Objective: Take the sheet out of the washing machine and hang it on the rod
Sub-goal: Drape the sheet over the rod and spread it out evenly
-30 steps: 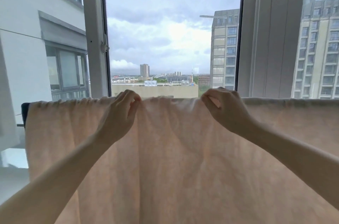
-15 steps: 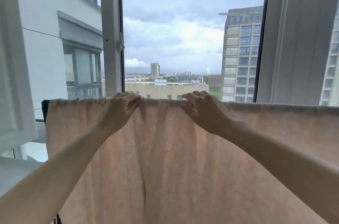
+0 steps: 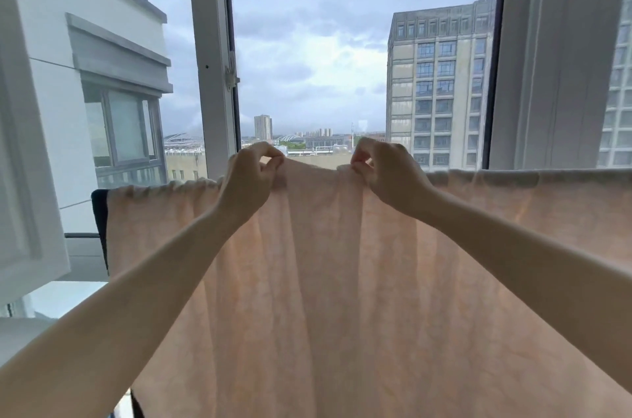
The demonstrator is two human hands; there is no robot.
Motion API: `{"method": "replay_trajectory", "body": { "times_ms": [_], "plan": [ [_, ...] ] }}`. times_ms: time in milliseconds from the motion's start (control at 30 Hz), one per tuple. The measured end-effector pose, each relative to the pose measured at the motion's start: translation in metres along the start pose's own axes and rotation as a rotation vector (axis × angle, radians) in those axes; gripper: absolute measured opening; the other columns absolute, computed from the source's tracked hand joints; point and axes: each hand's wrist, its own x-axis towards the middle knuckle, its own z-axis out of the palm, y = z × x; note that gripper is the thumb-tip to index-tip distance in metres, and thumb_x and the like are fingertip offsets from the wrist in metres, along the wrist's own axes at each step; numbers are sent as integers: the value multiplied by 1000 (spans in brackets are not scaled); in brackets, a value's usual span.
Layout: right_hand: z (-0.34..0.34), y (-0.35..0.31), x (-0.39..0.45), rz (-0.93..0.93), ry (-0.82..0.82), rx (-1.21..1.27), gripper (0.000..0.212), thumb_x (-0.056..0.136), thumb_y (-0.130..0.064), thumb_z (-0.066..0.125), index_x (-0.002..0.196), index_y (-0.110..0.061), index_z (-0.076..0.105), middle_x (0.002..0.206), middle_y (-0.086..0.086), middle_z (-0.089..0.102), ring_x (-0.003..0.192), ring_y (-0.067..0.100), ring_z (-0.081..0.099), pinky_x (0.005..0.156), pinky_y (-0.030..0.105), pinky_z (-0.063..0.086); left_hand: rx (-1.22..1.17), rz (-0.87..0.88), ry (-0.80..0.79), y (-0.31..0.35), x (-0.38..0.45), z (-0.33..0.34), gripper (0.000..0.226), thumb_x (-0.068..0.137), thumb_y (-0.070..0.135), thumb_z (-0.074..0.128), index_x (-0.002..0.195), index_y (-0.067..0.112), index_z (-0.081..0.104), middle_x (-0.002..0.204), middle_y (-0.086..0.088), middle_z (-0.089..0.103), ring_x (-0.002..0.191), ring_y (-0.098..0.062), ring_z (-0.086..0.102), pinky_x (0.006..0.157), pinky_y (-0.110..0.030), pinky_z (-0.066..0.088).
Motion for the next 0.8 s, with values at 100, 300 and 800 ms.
{"method": "replay_trajectory", "body": {
  "times_ms": [100,300,800],
  "plan": [
    [-11,-5,10,62,133,44,7,93,-21,57,92,-15,60,90,1,69,84,23,64,75,36,52,-39,-23,99,-13,6,-10,10,94,9,58,96,5,67,94,-7,67,92,-23,61,83,-30,45],
    [-24,16,-8,183,-147,-3,20,97,-20,49,110,-12,62,106,4,67,95,20,64,86,34,52,73,38,-8,-49,4,-32,8,95,9,57,90,11,64,91,0,63,80,-19,58,72,-26,36],
    [-47,41,-26,330,32,-332,19,96,-18,51,95,-6,66,89,15,70,82,30,64,72,35,50,230,192,-64,-78,-12,-46,7,94,14,57,90,16,64,92,-1,67,81,-21,62,72,-34,46]
  ]
}}
